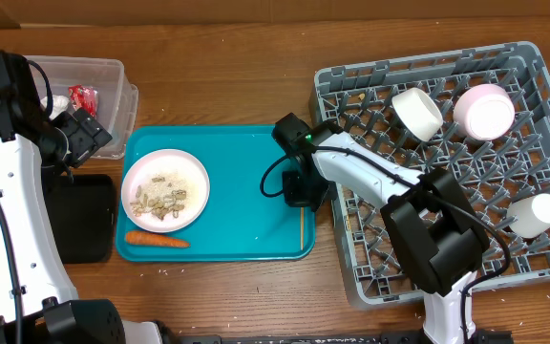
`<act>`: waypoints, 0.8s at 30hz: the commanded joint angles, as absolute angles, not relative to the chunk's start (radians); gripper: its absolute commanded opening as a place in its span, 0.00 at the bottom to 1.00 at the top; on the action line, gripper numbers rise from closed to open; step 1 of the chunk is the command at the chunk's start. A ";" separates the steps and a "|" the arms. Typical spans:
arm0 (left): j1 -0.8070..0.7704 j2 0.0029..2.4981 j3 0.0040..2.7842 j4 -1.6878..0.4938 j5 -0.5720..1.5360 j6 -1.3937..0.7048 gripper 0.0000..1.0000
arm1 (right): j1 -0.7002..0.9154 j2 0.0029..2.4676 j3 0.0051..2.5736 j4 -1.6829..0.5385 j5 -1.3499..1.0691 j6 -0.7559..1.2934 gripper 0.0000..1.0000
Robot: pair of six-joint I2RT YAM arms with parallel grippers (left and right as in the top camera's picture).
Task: Sort waste into correct bins and load items into the dishwasher
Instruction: 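Return the right gripper to the tray and grasp the remaining chopstick, then place the chopstick into the rack's left side with the right gripper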
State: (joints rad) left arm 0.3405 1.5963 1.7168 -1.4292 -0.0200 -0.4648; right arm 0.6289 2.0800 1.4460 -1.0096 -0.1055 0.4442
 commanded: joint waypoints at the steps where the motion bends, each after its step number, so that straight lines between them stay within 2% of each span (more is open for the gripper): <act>1: 0.338 1.597 1.729 -1.432 -0.026 -0.450 1.00 | 0.628 2.100 1.413 -1.000 -0.057 0.447 0.04; 6: 0.338 1.597 1.729 -1.431 -0.026 -0.450 1.00 | 0.628 2.098 1.434 -1.021 -0.069 0.446 0.04; 13: 0.338 1.597 1.729 -1.427 -0.026 -0.450 1.00 | 0.624 2.059 1.667 -1.166 -0.058 0.396 0.04; 18: 0.338 1.597 1.729 -1.427 -0.025 -0.453 1.00 | 0.593 2.003 1.819 -1.328 0.089 0.389 0.04; 24: 0.338 1.597 1.729 -1.417 -0.026 -0.453 1.00 | 0.487 1.966 1.847 -1.441 0.188 0.360 0.04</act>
State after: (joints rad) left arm 0.3405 1.5963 1.7168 -1.4220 -0.0196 -0.4648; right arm 0.5556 2.0052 1.8244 -1.4139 0.0982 0.3916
